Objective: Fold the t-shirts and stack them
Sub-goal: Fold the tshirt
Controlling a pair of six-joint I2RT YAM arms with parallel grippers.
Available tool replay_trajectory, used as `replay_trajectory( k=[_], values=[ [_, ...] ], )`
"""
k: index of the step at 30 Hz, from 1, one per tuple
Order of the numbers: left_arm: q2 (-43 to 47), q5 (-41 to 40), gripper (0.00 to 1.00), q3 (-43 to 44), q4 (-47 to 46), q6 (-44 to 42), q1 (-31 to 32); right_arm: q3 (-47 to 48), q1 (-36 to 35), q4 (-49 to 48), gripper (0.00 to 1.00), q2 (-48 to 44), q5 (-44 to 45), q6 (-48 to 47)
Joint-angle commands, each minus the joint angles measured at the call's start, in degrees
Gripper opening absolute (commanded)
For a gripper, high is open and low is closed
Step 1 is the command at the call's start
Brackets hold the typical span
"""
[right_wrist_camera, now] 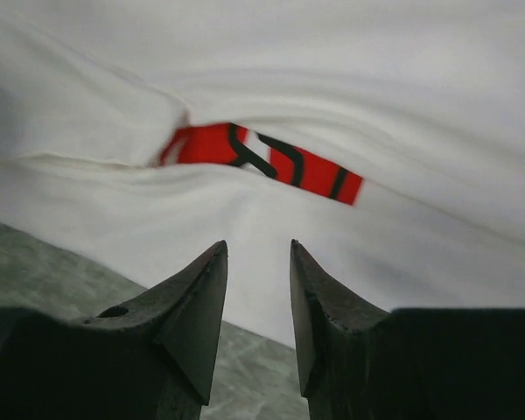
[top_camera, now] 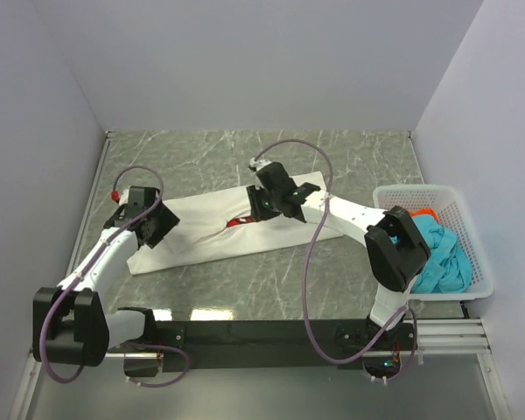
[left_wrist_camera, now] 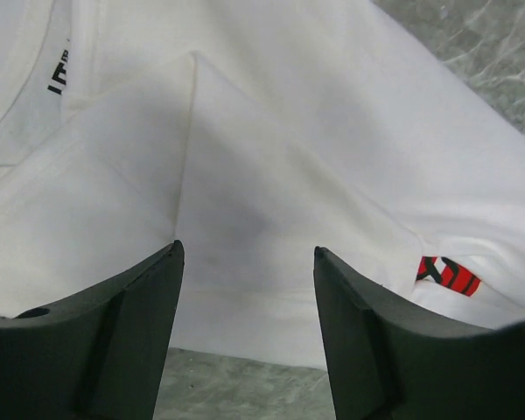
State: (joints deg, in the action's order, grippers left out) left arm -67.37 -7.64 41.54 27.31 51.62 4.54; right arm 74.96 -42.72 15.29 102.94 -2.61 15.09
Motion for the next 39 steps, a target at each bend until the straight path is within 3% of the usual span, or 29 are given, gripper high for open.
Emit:
replay_trajectory(
  k=[1,13,20,24,27,33,39],
  values=[
    [-2.8,-1.0,0.67,1.8,0.4,-0.2,1.2,-3.8,2.8,8.0,0.41,-1.2,2.3,2.2],
    [-18.0,-0.8,0.67,6.4,-4.1,-0.1,1.5,-7.5,4.0,12.4,0.4,1.3,2.5,1.3],
    [-32.2,-2.6,0.67,17.2,-3.1,-5.2,1.2,-8.6,3.1,15.7,0.42,3.3,-0.9,-2.2],
    [-39.8,-4.0,0.67,25.0,-2.3,-10.7,0.6,-8.8,-2.2,19.1,0.42,4.4,-4.6,-3.4],
    [-45.6,-3.7,0.68,32.4,-2.0,-15.9,0.5,-7.8,-6.0,19.9,0.42,5.9,-12.3,-2.5],
    [-54.9,0.5,0.73,47.4,-3.3,-25.9,0.5,8.3,-17.8,21.0,0.42,15.8,-23.4,0.6],
    [-63.7,0.4,0.87,61.1,-2.6,-32.6,0.5,30.2,-21.4,21.8,0.42,27.7,-22.7,3.8]
  ],
)
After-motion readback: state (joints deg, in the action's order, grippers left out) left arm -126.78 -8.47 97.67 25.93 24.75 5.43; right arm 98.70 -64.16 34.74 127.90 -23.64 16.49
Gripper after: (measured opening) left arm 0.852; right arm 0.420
